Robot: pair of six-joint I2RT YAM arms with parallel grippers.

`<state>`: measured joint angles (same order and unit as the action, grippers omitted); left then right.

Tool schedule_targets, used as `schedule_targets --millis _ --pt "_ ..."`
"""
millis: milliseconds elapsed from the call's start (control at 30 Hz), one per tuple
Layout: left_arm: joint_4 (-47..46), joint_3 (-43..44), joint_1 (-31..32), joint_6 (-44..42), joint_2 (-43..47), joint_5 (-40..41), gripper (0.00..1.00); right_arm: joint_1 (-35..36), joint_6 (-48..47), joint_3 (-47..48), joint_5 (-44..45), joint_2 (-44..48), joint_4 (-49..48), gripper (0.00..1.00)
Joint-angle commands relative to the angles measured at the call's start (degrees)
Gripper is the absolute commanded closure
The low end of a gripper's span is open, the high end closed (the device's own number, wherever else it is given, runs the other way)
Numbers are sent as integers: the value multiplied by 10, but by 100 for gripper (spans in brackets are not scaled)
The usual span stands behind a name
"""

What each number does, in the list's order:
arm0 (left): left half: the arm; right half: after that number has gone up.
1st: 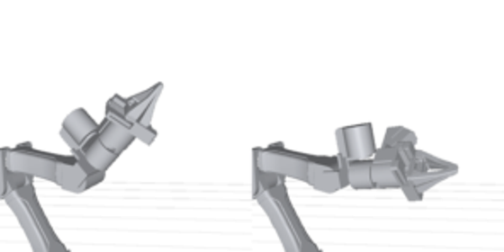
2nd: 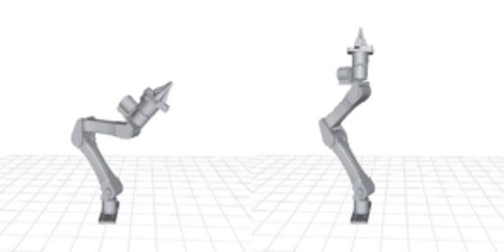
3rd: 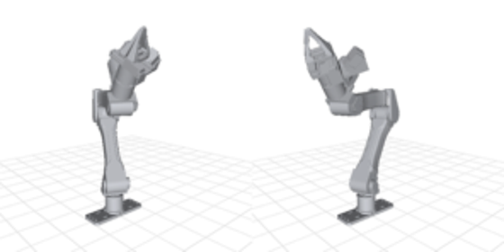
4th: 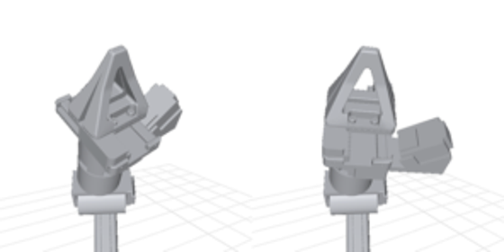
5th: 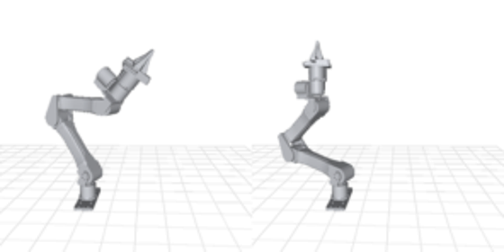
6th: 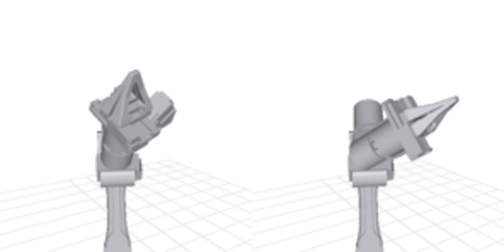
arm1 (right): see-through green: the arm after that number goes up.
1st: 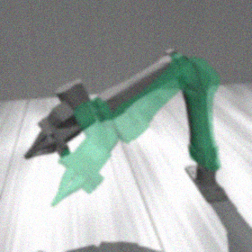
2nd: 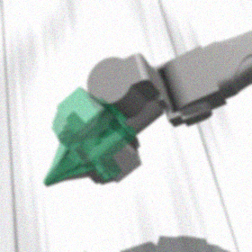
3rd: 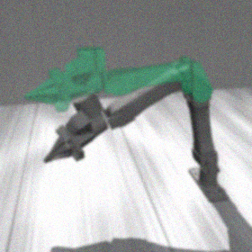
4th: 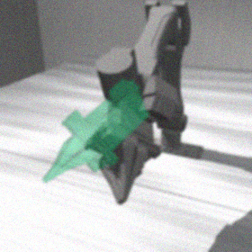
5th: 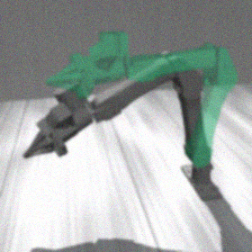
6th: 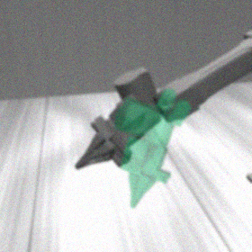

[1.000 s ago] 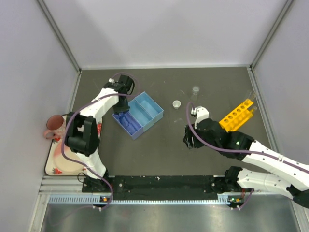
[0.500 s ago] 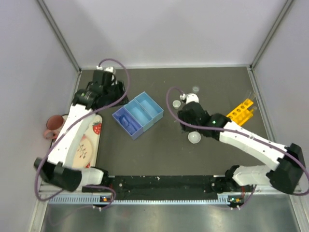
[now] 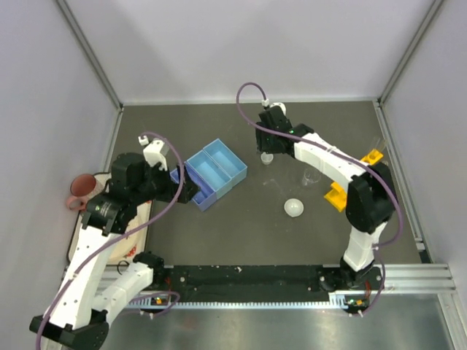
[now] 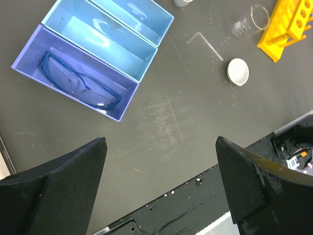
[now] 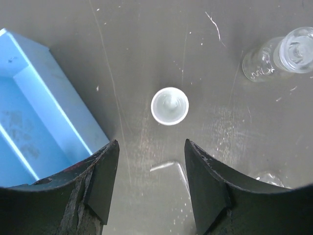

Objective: Organize the chemistry lab equipment

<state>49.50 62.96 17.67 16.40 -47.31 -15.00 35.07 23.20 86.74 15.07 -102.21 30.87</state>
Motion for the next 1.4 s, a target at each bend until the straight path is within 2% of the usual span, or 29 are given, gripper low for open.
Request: schedule_targets --millis 0,233,533,900,1200,1267,1367 --pt "-37 -20 -1 -31 54 -45 1 -18 25 50 -3 -43 -2 43" --pt "-42 -46 -1 -22 102 -64 1 -39 45 71 -7 -98 9 44" --pt "-48 -52 -1 -10 114 -89 2 -46 63 94 4 -146 15 45" --pt "-49 -60 2 -13 119 -74 2 -77 85 94 -21 -174 9 48" --pt "-48 -58 7 -17 117 -57 3 -78 97 91 -50 -201 0 58" --pt "-47 -59 7 -17 118 -54 3 -76 100 87 -52 -200 -4 66" --pt "-47 -59 8 -18 119 -54 2 -75 101 84 -52 -196 -6 86"
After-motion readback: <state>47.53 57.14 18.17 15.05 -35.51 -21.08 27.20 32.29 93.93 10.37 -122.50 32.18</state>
